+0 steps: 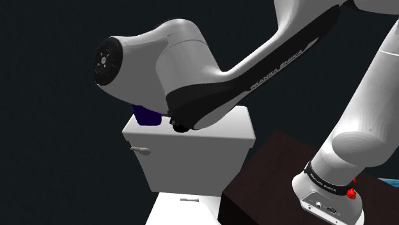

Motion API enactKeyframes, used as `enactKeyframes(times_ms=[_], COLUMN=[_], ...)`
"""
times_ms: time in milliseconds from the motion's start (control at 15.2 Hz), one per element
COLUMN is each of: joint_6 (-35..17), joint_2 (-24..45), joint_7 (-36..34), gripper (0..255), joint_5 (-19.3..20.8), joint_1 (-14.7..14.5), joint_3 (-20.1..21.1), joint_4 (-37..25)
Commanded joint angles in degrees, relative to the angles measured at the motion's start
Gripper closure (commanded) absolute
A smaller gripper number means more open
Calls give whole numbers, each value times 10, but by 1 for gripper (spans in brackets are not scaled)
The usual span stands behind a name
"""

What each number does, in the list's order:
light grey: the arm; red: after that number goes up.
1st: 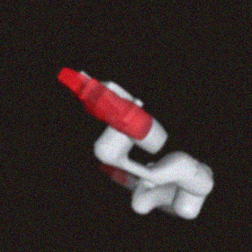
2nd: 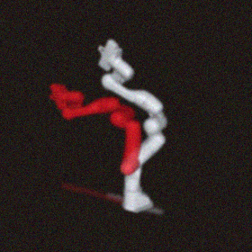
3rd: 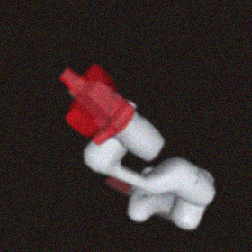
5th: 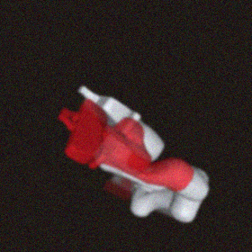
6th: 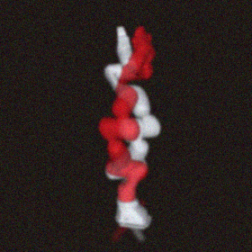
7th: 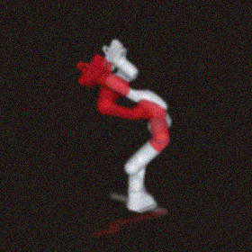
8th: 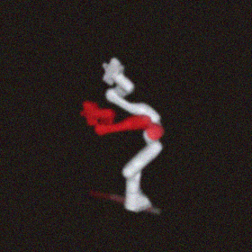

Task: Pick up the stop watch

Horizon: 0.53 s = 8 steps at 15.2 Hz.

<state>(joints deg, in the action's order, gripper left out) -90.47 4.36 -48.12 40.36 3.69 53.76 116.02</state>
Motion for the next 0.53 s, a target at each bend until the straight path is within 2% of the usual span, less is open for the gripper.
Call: enactKeyframes(times_ms=[0,462], joint_6=[7,32], joint_2=[-9,-33], joint_7=[12,46], gripper=[255,255], joint_5=[-6,-22], joint_1=[2,5], joint_3=[0,0], joint_4=[-7,-34])
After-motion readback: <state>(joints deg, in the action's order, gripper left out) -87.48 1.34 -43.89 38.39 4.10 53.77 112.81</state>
